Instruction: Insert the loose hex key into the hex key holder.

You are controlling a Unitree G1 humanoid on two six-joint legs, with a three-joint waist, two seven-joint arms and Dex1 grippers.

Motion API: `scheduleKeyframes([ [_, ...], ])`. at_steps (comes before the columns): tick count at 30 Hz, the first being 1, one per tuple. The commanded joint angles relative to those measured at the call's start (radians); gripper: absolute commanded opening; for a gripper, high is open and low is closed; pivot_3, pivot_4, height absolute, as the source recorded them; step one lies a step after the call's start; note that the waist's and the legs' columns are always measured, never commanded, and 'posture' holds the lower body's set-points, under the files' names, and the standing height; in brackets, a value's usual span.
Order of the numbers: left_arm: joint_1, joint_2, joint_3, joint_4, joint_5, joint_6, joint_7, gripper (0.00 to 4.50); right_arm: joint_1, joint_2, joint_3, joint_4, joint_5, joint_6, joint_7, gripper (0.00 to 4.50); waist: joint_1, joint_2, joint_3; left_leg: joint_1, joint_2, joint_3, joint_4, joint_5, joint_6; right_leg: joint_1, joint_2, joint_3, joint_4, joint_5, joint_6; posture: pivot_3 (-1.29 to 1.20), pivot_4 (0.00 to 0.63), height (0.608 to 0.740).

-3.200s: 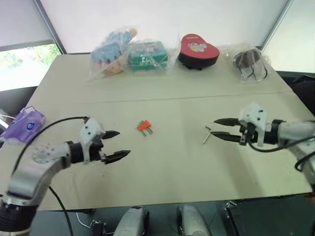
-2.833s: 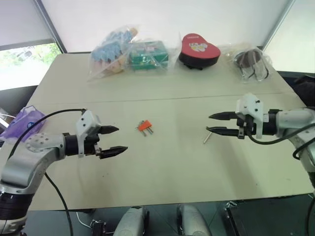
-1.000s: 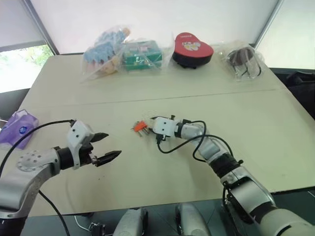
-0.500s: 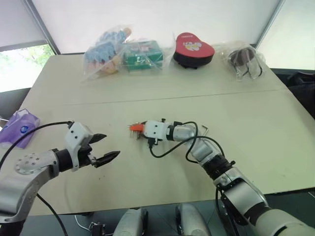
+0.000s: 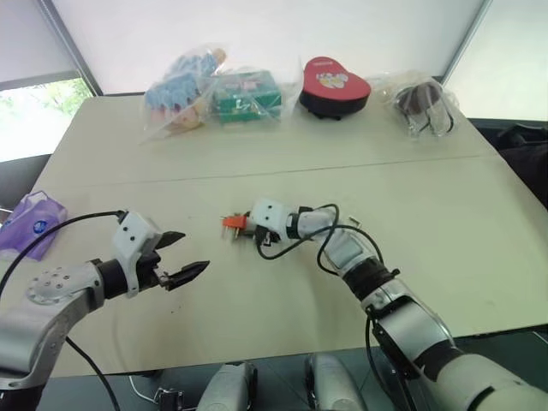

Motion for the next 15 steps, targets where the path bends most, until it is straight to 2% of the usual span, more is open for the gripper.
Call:
scheduleKeyframes([
  [1, -0.001, -0.002, 0.014, -0.035, -0.008, -0.007, 0.001, 4.48, -0.043, 0.014, -0.016, 0.037, 0.011, -0.015, 0.004, 2.08, -0.001, 0.0, 0.0, 0.0, 0.0, 0.0, 0.0, 0.0, 0.0, 0.0, 0.0, 0.0, 0.0, 0.0, 0.0, 0.0, 0.15, 0.74],
  [9, -0.004, -0.004, 0.012, -0.03, -0.002, -0.012, -0.003, 4.48, -0.057, 0.02, -0.009, 0.089, 0.019, 0.015, 0.081, 2.08, -0.004, 0.0, 0.0, 0.0, 0.0, 0.0, 0.0, 0.0, 0.0, 0.0, 0.0, 0.0, 0.0, 0.0, 0.0, 0.0, 0.15, 0.74],
  [15, 0.001, -0.002, 0.015, -0.03, 0.001, -0.015, -0.007, 4.48, -0.047, 0.011, -0.024, 0.048, 0.032, 0.032, 0.1, 2.08, -0.017, 0.0, 0.0, 0.0, 0.0, -0.001, 0.0, 0.0, 0.0, 0.0, 0.0, 0.0, 0.0, 0.0, 0.0, 0.0, 0.15, 0.74],
])
